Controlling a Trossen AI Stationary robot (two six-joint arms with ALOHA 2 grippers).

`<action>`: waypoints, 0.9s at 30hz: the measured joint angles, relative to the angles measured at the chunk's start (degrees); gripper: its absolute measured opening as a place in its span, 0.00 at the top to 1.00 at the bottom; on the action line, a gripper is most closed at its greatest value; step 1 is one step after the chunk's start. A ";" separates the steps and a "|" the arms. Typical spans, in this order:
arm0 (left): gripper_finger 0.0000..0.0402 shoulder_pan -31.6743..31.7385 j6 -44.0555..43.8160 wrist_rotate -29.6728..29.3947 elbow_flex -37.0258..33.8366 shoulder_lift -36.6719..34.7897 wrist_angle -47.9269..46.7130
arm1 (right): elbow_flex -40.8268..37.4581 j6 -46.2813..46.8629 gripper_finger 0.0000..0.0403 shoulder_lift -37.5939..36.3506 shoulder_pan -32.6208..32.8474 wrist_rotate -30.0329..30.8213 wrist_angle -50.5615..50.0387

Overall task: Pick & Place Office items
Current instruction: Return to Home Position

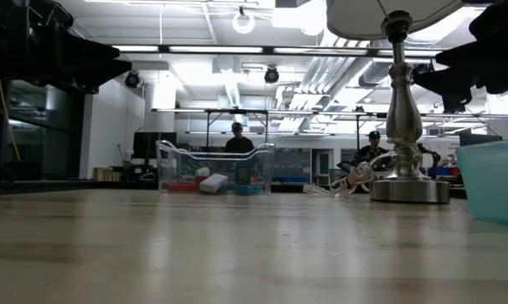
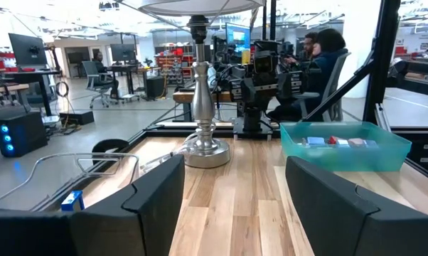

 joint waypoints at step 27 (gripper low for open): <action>0.41 -0.01 -0.02 0.00 0.00 0.02 0.00 | -0.13 -2.09 0.41 0.04 -0.03 -7.44 -1.76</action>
